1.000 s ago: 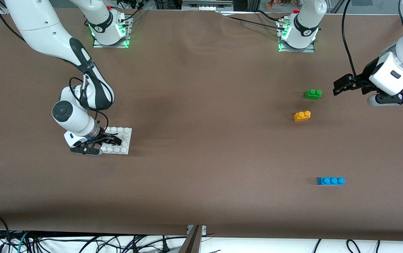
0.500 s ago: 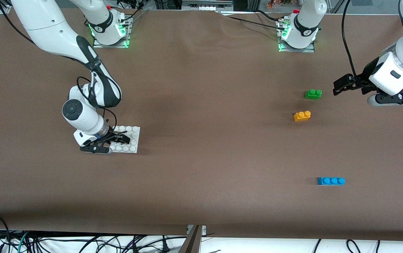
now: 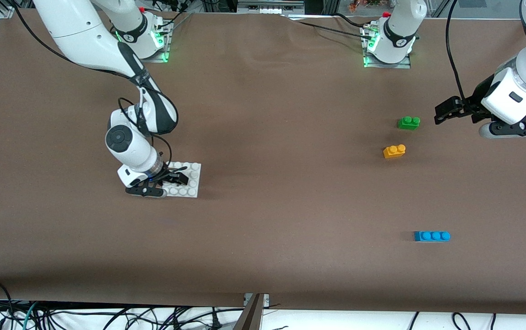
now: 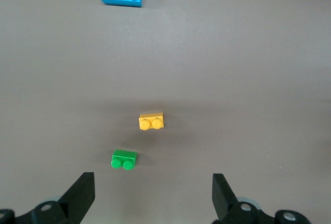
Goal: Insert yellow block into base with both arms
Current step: 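Slide the white base plate with the right gripper toward the table's middle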
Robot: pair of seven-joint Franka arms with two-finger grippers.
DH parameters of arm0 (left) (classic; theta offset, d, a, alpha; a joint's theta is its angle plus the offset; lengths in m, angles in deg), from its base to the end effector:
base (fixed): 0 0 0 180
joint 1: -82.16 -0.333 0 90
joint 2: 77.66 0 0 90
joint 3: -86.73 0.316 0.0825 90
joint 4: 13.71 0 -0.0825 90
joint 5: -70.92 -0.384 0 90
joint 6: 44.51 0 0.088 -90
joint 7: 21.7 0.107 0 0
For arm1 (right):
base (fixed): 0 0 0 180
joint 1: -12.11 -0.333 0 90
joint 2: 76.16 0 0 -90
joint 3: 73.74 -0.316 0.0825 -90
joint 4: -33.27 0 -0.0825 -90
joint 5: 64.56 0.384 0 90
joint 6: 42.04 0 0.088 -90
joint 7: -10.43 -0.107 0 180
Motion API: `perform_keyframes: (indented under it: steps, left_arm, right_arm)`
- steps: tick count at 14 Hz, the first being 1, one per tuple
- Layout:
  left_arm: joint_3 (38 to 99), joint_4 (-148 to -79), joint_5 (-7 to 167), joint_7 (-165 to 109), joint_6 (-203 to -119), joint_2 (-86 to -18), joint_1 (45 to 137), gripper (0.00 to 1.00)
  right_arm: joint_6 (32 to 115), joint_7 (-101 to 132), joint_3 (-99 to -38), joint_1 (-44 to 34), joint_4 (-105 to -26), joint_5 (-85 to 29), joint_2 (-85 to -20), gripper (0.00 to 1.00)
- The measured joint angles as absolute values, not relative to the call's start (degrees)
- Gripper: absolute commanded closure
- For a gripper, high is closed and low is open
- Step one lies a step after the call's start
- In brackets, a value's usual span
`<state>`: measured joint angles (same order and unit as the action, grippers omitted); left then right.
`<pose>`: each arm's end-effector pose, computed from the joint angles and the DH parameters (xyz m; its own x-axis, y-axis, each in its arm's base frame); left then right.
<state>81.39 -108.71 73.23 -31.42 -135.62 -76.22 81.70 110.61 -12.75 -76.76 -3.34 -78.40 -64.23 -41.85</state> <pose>0.5566 -0.0512 0.5712 0.9915 0.0852 -0.0986 0.0882 -0.9958 0.0261 0.5974 0.1981 0.1798 0.9904 -0.1011 0.0942 -0.0940 -0.9927 -0.0762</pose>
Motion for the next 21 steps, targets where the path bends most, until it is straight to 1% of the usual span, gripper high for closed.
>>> perform_keyframes:
  steps: [8,13,21]
  left_arm:
    - [81.1,-108.7,73.2,-31.4,-135.6,-76.2,81.8,0.0]
    - [81.0,-108.7,73.2,-31.4,-135.6,-76.2,81.8,0.0]
    - [81.0,-108.7,73.2,-31.4,-135.6,-76.2,81.8,0.0]
  right_arm:
    - [110.6,-20.6,-75.5,-10.8,-71.4,-64.2,-37.4,0.27]
    - [110.6,-27.0,-71.4,-18.8,-66.4,-64.2,-34.3,0.27]
    - [110.3,-33.3,-71.0,-24.0,-58.0,-64.2,-29.3,0.27]
